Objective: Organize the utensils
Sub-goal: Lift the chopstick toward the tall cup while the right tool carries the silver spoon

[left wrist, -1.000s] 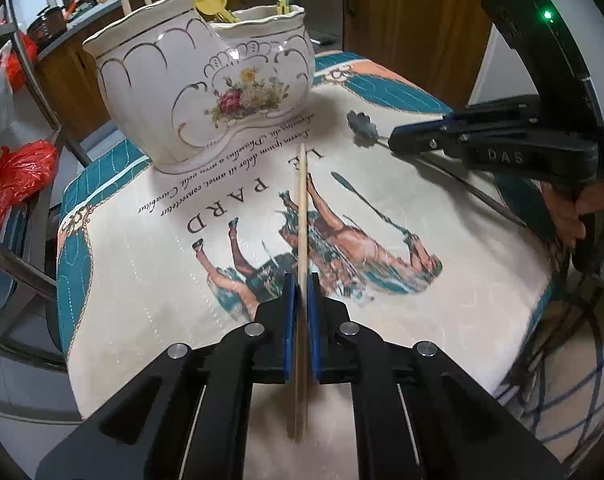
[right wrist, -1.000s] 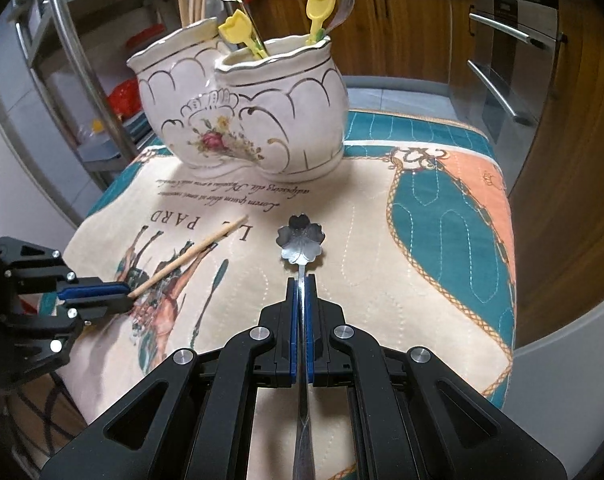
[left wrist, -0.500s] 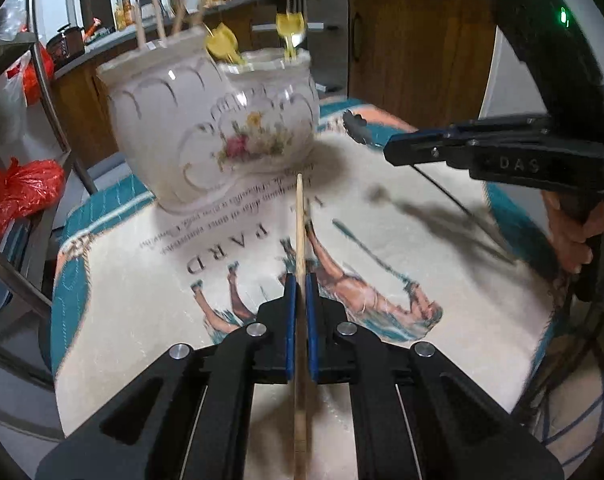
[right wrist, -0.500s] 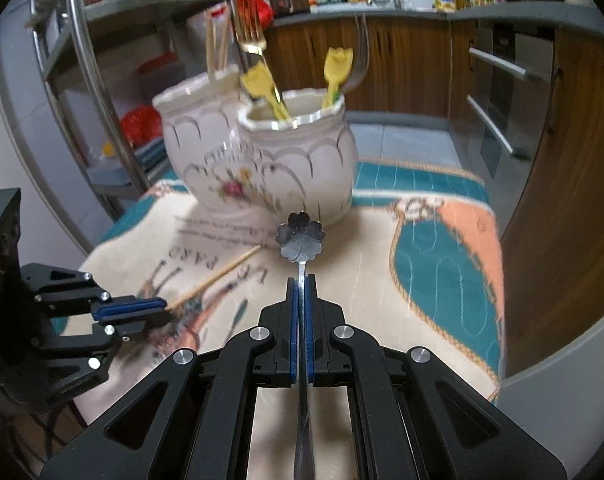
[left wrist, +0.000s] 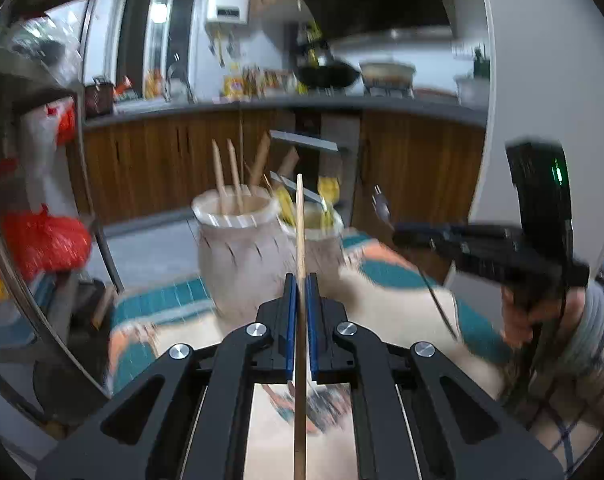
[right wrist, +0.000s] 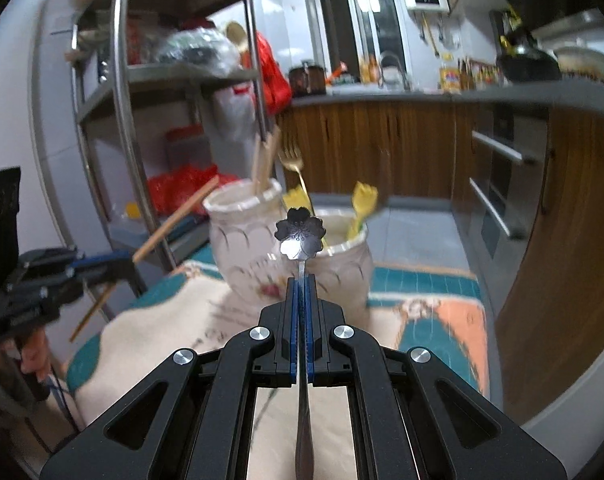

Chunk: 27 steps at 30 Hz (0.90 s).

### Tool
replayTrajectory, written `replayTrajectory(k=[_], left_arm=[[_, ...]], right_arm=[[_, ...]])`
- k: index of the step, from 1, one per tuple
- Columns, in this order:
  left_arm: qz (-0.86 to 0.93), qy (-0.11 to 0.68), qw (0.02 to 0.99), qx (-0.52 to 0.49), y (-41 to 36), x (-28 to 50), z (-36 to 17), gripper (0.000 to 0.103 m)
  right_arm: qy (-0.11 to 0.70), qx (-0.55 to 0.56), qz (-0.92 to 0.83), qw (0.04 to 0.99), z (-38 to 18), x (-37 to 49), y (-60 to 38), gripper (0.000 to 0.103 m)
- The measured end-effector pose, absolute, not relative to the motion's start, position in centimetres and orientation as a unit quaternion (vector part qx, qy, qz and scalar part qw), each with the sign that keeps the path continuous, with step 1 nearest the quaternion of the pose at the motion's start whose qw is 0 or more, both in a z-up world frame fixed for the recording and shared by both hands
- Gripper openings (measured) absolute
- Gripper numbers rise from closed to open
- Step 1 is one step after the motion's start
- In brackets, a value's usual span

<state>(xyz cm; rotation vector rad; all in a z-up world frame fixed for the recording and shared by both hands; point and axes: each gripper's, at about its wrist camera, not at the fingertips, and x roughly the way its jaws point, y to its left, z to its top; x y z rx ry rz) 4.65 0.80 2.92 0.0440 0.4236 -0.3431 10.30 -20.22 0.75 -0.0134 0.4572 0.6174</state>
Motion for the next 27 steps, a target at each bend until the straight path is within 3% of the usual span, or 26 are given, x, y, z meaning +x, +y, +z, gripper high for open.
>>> replayTrajectory(k=[12,21,27], left_arm=[[-0.164,0.133,0.974,-0.076,4.5,12.8,7.4,0.005],[-0.154,0.102,0.975,-0.124,4.1,18.3,6.9,0.005],[-0.112,0.077,0.985,-0.104,3.0,19.5,5.3,0.005]], right_arm=[[0.156,0.059,0.259,0.951,4.6,14.4,-19.5,0.004],[0.114,0.109,0.226,0.961,5.6,19.9,-18.0,0.004],[0.092,0.125,0.196,0.968,5.5,22.0,-17.2,0.004]])
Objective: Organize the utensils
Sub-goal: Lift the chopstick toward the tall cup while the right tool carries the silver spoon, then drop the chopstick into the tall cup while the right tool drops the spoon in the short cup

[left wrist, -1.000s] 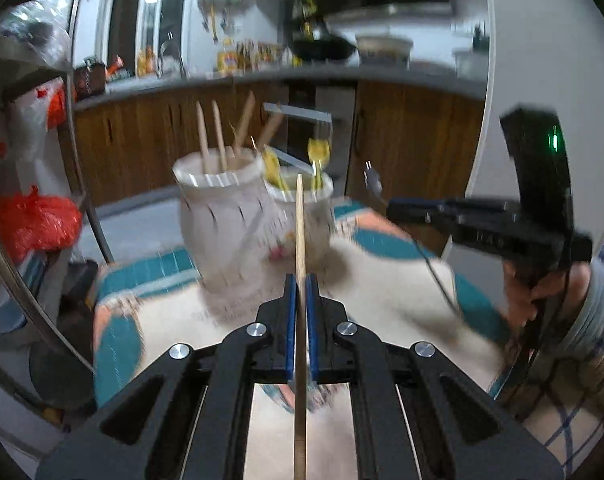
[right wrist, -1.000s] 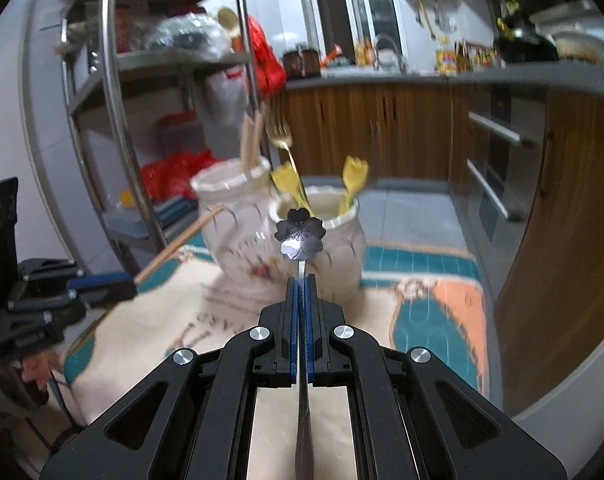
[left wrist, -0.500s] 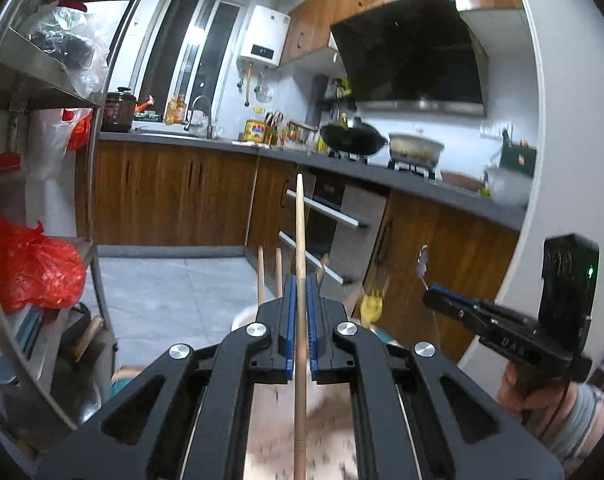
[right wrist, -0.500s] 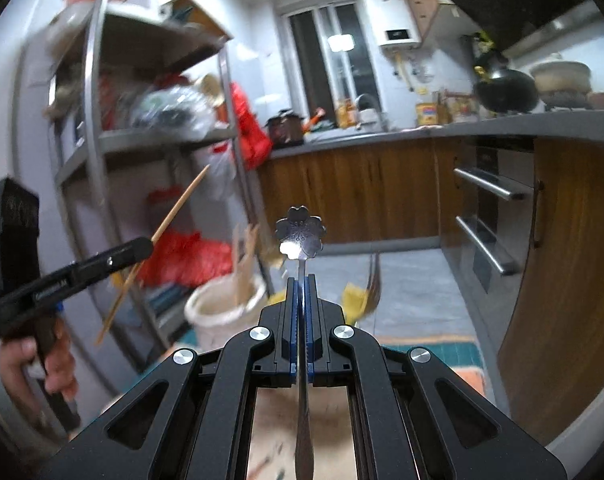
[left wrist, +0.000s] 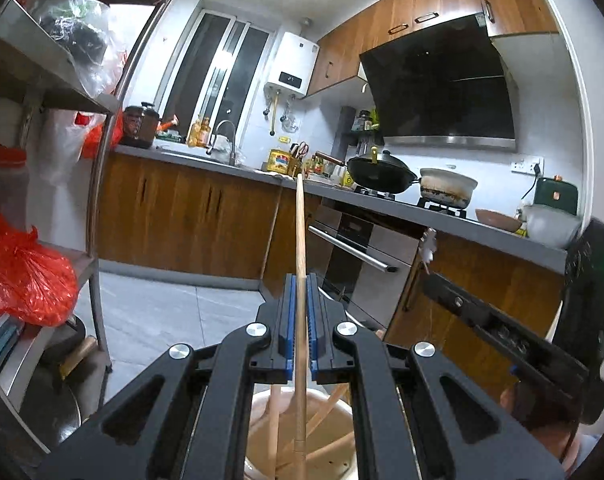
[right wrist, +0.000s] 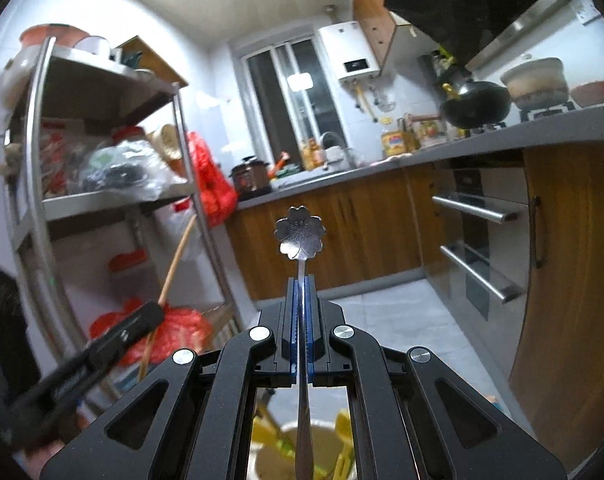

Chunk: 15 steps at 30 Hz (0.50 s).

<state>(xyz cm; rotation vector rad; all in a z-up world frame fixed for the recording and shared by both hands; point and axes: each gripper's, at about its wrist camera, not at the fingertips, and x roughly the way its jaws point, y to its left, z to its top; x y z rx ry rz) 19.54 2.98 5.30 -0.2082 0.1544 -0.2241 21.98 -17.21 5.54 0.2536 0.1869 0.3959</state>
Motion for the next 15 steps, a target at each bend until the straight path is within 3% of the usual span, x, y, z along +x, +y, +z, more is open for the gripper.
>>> replayTrajectory(k=[15], left_arm=[[-0.123,0.084,0.987,-0.063,3.0,17.3,3.8,0.005]], right_arm=[[0.120,0.077,0.186,0.972,2.4,20.9,-16.4,0.004]])
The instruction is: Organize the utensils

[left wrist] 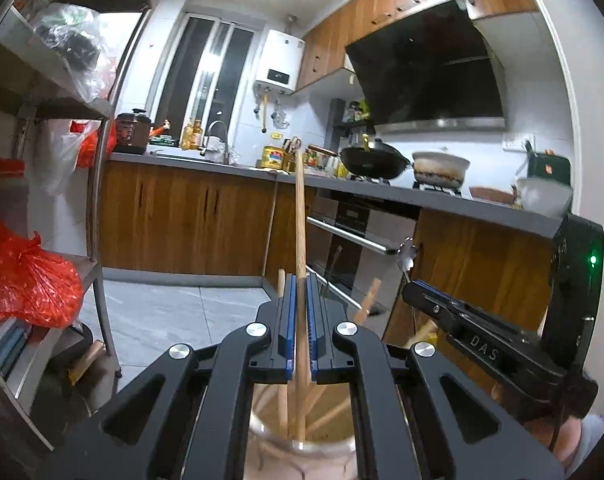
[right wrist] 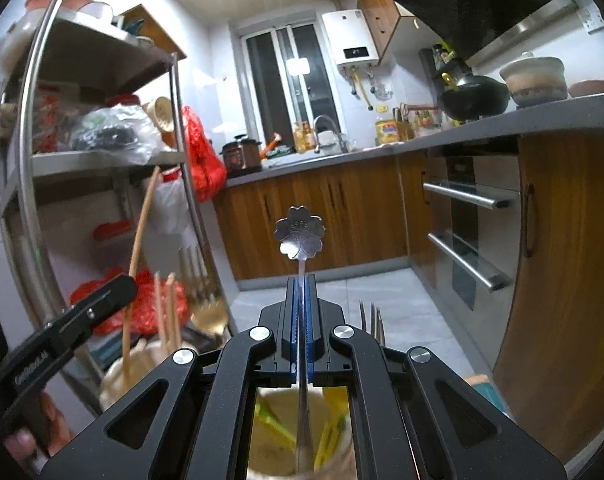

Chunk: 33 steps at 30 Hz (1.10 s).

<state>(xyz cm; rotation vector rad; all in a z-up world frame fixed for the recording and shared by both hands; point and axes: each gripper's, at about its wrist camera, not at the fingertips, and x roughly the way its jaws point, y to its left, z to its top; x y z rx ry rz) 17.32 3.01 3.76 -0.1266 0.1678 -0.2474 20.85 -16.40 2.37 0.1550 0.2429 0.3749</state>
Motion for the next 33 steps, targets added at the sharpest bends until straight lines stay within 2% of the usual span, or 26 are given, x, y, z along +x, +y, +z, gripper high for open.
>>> replayTrajectory(k=[7,16,18,20,21,33], left_arm=[[-0.121,0.113,0.986,-0.014,1.4,15.9,3.3,0.005],[-0.110,0.140,0.984,-0.008,1.3,16.6,2.6,0.005],[-0.110,0.142,0.984,-0.006,1.3,16.6,2.6,0.008],[-0.109,0.141,0.984,-0.004,1.3,16.6,2.6,0.029],[-0.106,0.139,0.985,-0.003,1.4,16.4,2.6,0.033],[-0.101,0.140,0.985,-0.030,3.0,13.7,3.4,0.034]], right_arm=[[0.156,0.045,0.206,0.965,1.4,19.7,-15.6,0.004],[0.192,0.041,0.206,0.959,0.3,20.5,-15.5,0.004],[0.193,0.040,0.208,0.958,0.1,20.4,-15.4,0.004],[0.192,0.039,0.211,0.958,0.1,20.2,-15.2,0.008],[0.192,0.038,0.211,0.958,0.1,20.2,-15.2,0.012],[0.184,0.042,0.206,0.960,1.4,16.2,-17.8,0.013]])
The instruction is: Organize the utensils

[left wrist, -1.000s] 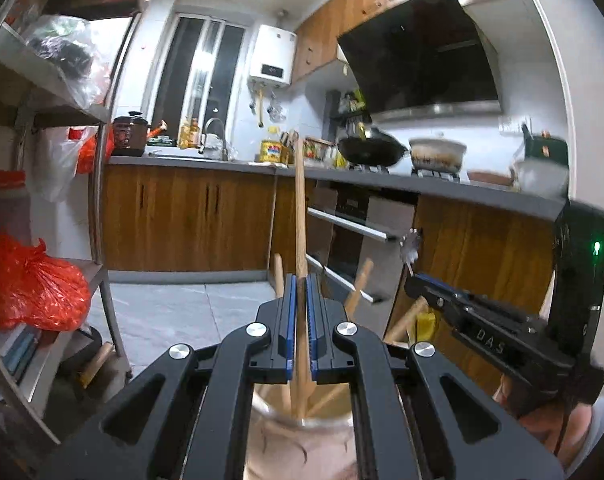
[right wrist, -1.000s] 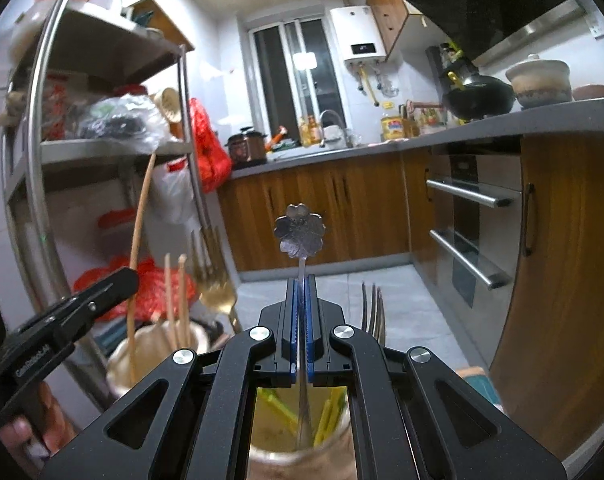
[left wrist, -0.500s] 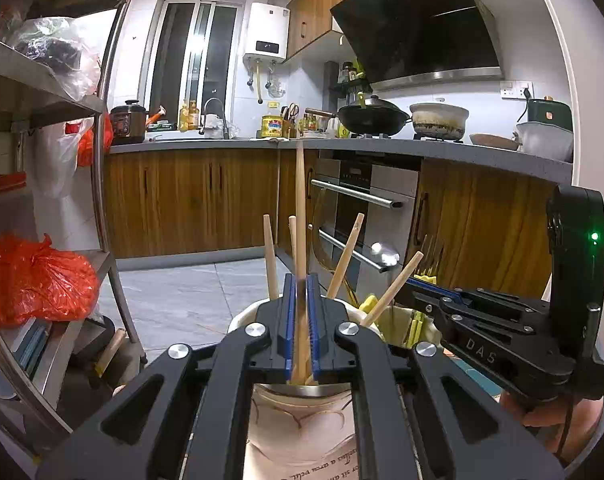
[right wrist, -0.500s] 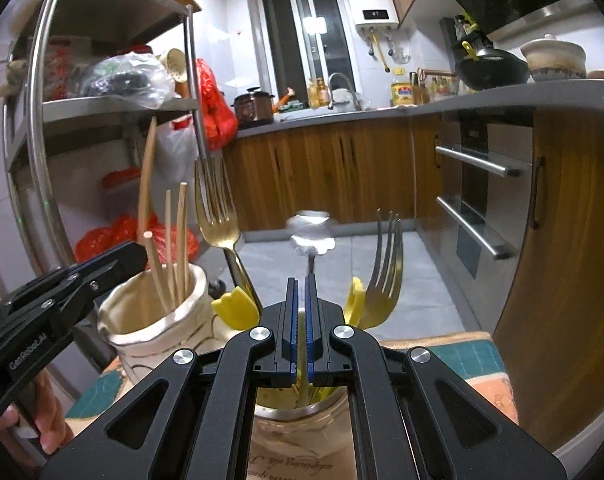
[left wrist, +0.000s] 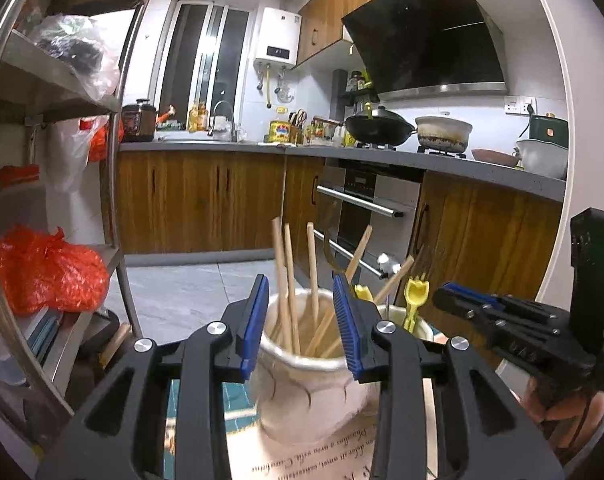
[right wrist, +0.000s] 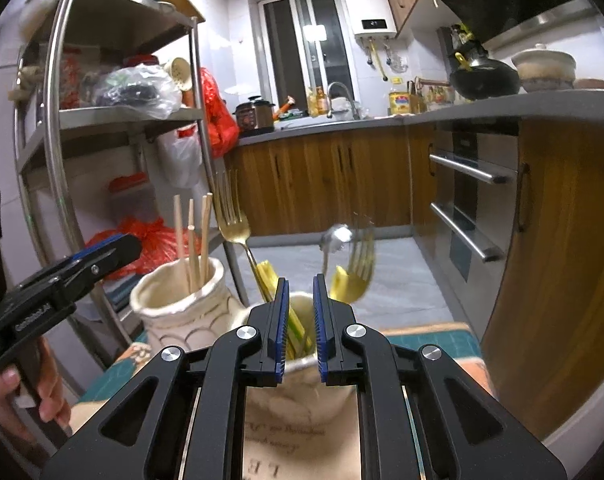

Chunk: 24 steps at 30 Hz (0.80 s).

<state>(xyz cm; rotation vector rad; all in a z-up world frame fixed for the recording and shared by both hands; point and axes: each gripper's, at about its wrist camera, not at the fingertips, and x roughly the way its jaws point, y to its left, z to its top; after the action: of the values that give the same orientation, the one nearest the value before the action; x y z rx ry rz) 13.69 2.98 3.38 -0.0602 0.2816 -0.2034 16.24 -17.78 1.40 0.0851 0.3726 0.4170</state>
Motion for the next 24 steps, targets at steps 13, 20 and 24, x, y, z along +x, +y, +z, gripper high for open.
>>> replayTrajectory(k=[13,20,24], left_arm=[[-0.076,0.179,0.981,-0.020,3.5,7.9,0.7,0.045],[-0.055,0.164,0.985,-0.021,3.5,6.5,0.3,0.088],[-0.052,0.157,0.986,-0.008,3.2,6.6,-0.1,0.096]], right_arm=[[0.225,0.008,0.195,0.955,-1.2,12.0,-19.9,0.027],[0.177,-0.006,0.200,0.964,-0.8,10.3,-20.4,0.082],[0.153,-0.033,0.203,0.967,-0.8,9.9,-20.3,0.092]])
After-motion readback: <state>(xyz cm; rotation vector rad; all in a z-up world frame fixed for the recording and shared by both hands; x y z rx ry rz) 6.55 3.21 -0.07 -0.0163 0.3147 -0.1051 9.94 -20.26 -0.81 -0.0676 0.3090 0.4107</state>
